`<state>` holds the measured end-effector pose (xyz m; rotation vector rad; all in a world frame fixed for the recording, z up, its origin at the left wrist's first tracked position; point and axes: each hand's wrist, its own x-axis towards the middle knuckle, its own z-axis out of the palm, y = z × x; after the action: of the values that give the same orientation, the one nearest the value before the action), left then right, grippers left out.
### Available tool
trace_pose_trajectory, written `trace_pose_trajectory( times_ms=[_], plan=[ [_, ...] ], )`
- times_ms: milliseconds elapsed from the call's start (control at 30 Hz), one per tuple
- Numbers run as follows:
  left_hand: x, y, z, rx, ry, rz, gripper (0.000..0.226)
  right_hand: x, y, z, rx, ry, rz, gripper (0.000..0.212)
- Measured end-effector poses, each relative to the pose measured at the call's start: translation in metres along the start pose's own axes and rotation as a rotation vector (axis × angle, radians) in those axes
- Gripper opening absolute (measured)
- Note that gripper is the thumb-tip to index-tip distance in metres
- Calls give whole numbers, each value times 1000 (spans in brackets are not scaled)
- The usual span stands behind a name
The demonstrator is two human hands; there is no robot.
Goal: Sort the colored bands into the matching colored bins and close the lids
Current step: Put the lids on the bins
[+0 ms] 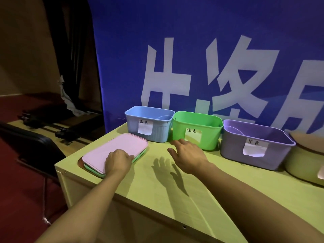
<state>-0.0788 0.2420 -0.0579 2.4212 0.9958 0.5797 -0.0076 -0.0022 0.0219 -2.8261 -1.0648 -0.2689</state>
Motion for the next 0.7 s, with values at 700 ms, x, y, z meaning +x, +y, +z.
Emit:
trace_pose_trajectory(
  times_ms=[700],
  plan=[
    [-5, 66, -77, 112, 114, 332, 17, -12, 42, -45, 92, 140, 24, 61]
  ],
)
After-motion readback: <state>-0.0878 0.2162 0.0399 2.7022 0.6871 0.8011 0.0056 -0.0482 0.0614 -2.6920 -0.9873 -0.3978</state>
